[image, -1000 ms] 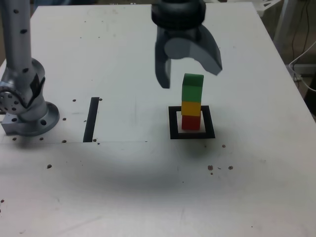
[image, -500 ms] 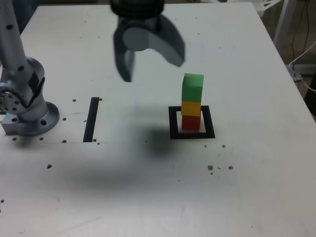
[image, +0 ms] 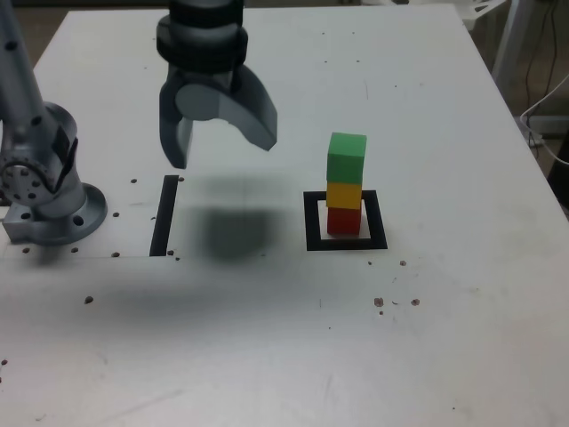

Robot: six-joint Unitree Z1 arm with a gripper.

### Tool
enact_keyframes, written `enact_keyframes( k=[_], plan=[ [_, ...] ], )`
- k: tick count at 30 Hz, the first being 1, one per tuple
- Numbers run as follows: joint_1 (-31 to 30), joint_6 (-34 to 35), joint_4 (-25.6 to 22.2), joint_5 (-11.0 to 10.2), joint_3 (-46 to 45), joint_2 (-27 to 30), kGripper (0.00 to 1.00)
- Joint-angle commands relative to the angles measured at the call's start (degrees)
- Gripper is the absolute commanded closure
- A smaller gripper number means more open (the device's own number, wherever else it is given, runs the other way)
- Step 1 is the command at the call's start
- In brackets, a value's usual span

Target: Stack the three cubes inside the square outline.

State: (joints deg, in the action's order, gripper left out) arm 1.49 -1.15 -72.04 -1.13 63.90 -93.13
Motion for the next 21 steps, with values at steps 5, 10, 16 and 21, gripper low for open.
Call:
enact_keyframes(
  k=[5,10,16,21],
  plan=[
    [0.44,-0.69,1.96,-0.41,-3.17,-0.36,0.0],
    [0.44,-1.27,2.22,-0.13,-4.51,-0.61,0.0],
    [0.44,-1.35,3.19,-0.02,-5.61,-1.85,0.0],
    [0.44,-1.4,3.62,0.61,-5.93,-3.58,0.0]
  ],
)
